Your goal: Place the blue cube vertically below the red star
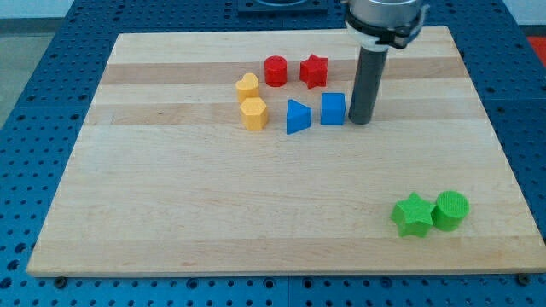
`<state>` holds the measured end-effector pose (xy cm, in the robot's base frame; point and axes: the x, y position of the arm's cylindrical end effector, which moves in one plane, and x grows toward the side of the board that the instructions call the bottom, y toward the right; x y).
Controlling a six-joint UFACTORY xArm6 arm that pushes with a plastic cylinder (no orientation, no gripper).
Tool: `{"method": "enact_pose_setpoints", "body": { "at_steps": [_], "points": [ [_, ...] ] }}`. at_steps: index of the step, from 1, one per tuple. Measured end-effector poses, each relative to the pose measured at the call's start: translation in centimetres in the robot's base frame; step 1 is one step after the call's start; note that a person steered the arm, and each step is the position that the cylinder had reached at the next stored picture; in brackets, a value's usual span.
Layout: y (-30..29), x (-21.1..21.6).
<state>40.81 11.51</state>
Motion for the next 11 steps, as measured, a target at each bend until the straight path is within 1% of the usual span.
{"method": "enact_pose_setpoints", "body": {
  "at_steps": [1,4,8,11],
  "points": [
    [0.0,0.5],
    [-3.2,0.5],
    [-3.4,0.2],
    [-3.4,-3.3]
  ]
}}
